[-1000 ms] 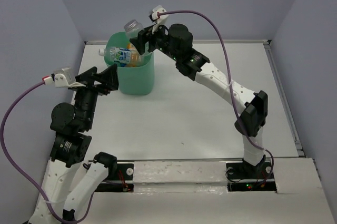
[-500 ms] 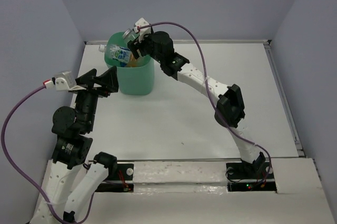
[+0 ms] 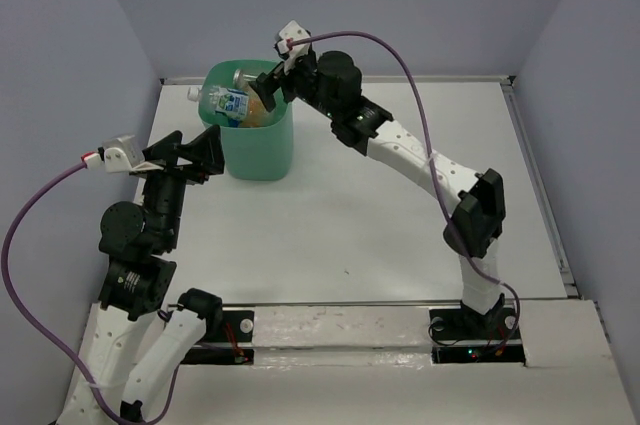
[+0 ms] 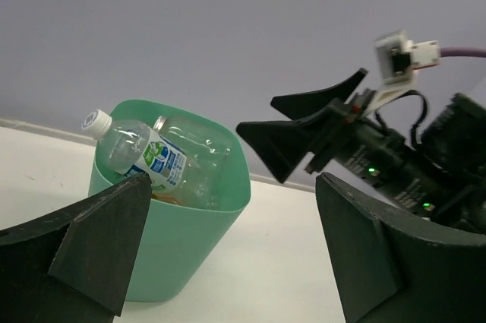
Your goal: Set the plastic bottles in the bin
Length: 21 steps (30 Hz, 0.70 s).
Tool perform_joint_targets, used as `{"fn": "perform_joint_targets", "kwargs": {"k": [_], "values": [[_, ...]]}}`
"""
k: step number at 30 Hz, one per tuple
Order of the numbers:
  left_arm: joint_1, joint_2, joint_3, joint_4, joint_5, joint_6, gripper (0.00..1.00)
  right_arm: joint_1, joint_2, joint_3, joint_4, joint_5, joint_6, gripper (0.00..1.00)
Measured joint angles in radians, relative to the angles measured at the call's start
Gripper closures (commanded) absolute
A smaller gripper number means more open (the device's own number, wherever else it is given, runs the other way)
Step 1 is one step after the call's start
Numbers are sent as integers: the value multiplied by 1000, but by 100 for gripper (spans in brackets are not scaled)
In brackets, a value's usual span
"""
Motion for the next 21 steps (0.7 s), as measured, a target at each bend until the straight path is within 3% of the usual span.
{"fn": "perform_joint_targets", "kwargs": {"k": [2, 8, 12, 21], "values": [[1, 0, 0, -1, -1, -1, 1, 0, -77, -64, 6, -16, 25, 0], [1, -4, 0, -5, 11, -12, 1, 4, -439, -486, 69, -58, 138, 0], [1, -13, 0, -22, 59, -31, 1, 17, -778, -830, 60, -85, 241, 0], [1, -58, 0, -74, 250, -79, 1, 23, -1428, -1183, -219, -40, 375, 0]]}}
